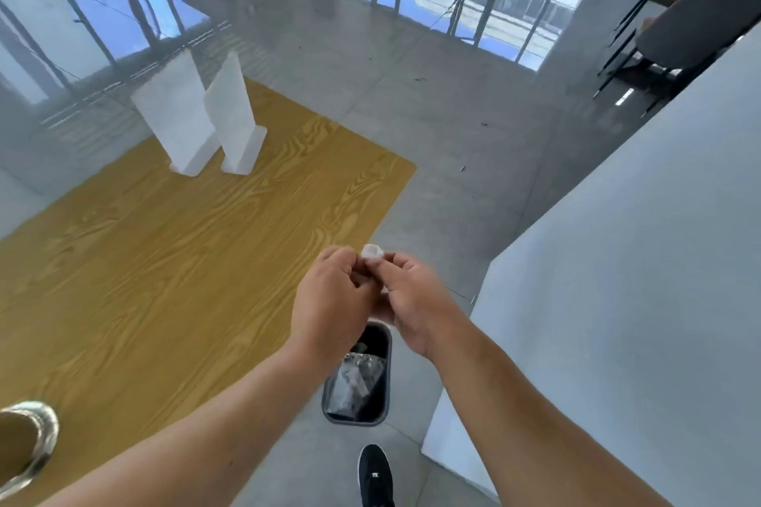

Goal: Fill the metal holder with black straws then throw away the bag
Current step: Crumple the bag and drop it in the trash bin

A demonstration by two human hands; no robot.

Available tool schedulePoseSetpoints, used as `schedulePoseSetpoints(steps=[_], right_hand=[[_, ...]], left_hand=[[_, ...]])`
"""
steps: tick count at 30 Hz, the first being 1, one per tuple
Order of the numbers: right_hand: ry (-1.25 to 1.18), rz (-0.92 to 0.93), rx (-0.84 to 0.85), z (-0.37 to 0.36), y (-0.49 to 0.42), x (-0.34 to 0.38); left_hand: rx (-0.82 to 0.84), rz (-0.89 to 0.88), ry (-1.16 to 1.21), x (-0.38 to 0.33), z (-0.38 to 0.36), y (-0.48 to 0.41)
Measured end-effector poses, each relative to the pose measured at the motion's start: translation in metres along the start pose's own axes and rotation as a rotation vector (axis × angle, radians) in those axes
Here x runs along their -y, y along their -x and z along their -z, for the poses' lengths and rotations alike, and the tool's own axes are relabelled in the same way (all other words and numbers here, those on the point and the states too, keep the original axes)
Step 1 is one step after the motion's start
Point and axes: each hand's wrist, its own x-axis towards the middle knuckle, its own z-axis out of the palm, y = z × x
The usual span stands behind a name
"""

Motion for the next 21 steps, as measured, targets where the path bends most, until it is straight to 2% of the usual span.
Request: schedulePoseSetpoints(steps=[3,6,8,11,15,18,21], right_hand=[[-0.027,0.026,-0.115,0.018,-0.022,-0.010],[0.044,0.051,-0.193,0.038,-0.044,-0.040],[0.119,0.052,-0.280,0.051,-0.062,-0.067],[0.287,0.049,-0.368,0.068,-0.087,-0.109],[0.520,0.031,-0.391,0.084,-0.120,-0.159],[0.582,-0.014,-0.403,0.092,-0.148,-0.200],[0.649,-0.057,-0.381,0.097,-0.181,-0.244]], left_hand=[[0.133,-0.183,-0.145,0.015,-0.015,0.003],[0.264,-0.268,-0.248,0.044,-0.019,-0.003],[0.331,-0.259,-0.366,0.075,-0.023,-0.011],[0.428,-0.134,-0.593,0.128,-0.027,-0.026],[0.445,0.045,-0.746,0.194,-0.035,-0.046],[0.391,0.016,-0.854,0.221,-0.050,-0.057],[0.276,-0.058,-0.843,0.229,-0.066,-0.078]])
